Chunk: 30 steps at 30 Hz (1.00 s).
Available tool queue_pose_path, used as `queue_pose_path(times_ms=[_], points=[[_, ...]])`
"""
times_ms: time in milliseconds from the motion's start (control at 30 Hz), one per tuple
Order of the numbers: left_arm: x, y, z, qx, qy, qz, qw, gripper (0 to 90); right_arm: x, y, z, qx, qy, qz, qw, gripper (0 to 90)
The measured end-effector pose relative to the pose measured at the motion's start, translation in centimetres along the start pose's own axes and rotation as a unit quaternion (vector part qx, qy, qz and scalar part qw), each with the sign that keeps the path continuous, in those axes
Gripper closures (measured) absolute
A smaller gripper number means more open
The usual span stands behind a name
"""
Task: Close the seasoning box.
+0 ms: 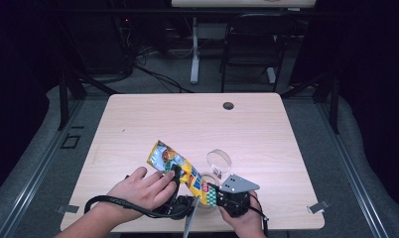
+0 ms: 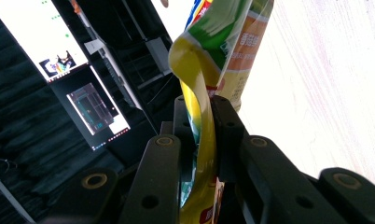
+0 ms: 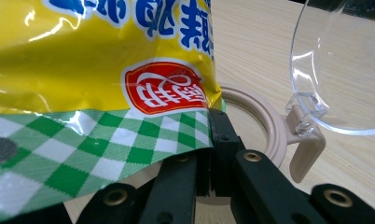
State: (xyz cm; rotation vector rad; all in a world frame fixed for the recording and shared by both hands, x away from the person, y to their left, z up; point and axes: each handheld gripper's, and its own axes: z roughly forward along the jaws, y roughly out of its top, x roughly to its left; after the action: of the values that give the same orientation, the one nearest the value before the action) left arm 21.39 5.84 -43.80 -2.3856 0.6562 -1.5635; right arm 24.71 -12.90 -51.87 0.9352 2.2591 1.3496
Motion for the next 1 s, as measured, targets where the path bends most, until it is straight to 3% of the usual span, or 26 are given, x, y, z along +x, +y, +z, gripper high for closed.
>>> queue_pose_path(times_ms=[1000], points=[[0.58,0.28,-0.15,0.004,-0.004,0.024,0.9997,82.6,0.09,0.0,0.13,-0.003,-0.001,-0.001,1.0,88.8]])
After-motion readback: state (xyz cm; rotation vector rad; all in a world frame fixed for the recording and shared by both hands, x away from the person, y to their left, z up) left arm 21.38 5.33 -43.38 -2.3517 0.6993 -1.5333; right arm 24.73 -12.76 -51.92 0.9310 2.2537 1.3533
